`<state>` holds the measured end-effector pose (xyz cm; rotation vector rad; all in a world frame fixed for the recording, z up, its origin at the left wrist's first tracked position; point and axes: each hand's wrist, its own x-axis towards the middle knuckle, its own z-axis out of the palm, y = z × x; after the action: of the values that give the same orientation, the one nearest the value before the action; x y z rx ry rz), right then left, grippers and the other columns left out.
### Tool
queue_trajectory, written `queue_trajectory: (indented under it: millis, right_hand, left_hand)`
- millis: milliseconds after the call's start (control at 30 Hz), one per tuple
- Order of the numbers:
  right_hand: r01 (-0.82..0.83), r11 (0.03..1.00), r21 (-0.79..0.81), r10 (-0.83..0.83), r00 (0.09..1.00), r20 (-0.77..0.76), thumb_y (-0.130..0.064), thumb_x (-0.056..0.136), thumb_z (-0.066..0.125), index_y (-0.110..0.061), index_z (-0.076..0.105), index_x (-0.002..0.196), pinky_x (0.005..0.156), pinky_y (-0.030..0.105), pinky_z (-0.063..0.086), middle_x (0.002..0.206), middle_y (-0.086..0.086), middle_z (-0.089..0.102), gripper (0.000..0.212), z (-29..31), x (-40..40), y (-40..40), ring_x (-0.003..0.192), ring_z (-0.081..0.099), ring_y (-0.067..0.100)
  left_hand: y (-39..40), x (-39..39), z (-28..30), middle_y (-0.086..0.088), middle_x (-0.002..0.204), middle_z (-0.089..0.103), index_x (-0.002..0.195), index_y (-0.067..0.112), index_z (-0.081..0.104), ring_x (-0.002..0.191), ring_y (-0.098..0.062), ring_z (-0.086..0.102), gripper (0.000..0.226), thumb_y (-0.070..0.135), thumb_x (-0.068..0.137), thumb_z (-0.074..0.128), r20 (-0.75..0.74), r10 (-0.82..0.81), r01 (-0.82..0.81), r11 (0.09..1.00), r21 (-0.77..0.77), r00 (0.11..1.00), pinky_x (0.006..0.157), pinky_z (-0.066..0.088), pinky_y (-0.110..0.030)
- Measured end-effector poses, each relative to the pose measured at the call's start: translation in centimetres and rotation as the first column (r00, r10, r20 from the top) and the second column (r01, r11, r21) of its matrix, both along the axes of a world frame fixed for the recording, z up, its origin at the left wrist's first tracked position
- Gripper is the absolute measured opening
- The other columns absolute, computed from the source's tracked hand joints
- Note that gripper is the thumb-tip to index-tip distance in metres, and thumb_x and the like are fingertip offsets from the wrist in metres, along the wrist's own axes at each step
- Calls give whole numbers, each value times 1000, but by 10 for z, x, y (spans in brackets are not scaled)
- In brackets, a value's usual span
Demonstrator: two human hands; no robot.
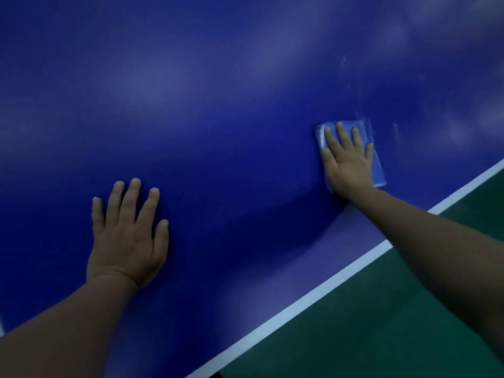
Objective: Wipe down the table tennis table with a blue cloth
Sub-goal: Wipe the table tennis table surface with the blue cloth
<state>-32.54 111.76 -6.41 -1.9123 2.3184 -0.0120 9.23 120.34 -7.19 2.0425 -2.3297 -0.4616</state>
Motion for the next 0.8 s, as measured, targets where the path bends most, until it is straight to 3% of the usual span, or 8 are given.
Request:
queue_trajectory:
  millis: [133, 267, 333, 400, 500, 600, 700, 800]
  right_hand:
    - [-376, 926, -34, 374, 927, -37, -45, 103, 29, -31, 33, 154, 111, 72, 17, 163, 5, 28, 53, -23, 67, 117, 149, 21, 41]
    - [-776, 628, 64, 776, 630, 23, -51, 104, 33, -40, 29, 153, 117, 67, 10, 165, -2, 20, 51, -16, 54, 191, 152, 15, 37]
    - [-637, 770, 46, 638, 770, -17, -50, 103, 30, -35, 30, 153, 115, 70, 14, 162, -2, 21, 52, -9, 33, 156, 150, 18, 37]
    - [-244, 969, 36, 243, 970, 16, -53, 102, 23, -38, 24, 154, 117, 67, 8, 165, -4, 16, 54, -3, 27, 112, 153, 11, 32]
    - [160, 987, 34, -161, 986, 43, -52, 104, 23, -42, 21, 156, 120, 61, -3, 167, -9, 9, 53, -5, 69, 77, 154, -1, 25]
    - [-107, 994, -26, 107, 994, 5, -49, 102, 25, -38, 30, 153, 115, 70, 6, 166, -2, 20, 53, -16, 153, 115, 153, 10, 36]
    - [-540, 841, -4, 539, 840, 65, -48, 104, 32, -39, 35, 151, 117, 68, 4, 164, -2, 25, 48, -21, 189, 208, 152, 14, 36]
    - [-442, 895, 60, 442, 897, 15, -50, 102, 27, -36, 36, 152, 118, 66, 6, 163, -2, 27, 52, -17, 121, 208, 152, 16, 33]
  left_hand:
    - [2, 1, -1, -13, 163, 18, 153, 13, 33, 152, -29, 4, 69, 48, 95, 21, 2, 4, -3, 1000, -8, 1000, 122, -2, -55]
    - [2, 0, -1, -12, 163, 17, 153, 14, 31, 152, -28, 3, 69, 49, 95, 19, -6, 9, -9, 1000, -16, 1000, 122, -3, -54]
    - [1, 1, -2, -12, 163, 16, 154, 15, 30, 152, -28, 2, 69, 50, 95, 19, -3, 2, -2, 1000, -23, 1000, 122, -4, -54]
    - [2, 1, -2, -12, 163, 16, 154, 15, 30, 152, -28, 1, 70, 50, 94, 18, -9, 3, -4, 1000, -30, 1000, 122, -4, -54]
    - [4, 0, -2, -11, 164, 15, 154, 16, 29, 152, -28, 1, 69, 49, 95, 18, -14, 6, -6, 999, -37, 1000, 122, -5, -53]
    - [4, 1, -4, -11, 164, 14, 155, 17, 26, 152, -27, 0, 67, 48, 95, 18, -36, 7, -8, 999, -49, 999, 122, -6, -52]
    - [6, 3, -5, -8, 165, 11, 157, 22, 20, 152, -27, -2, 65, 48, 96, 19, -81, 1, -7, 997, -79, 997, 121, -9, -51]
    - [5, 4, -6, -4, 166, 12, 156, 25, 23, 153, -27, -1, 63, 48, 98, 17, -64, -76, 70, 993, -94, 995, 121, -9, -50]
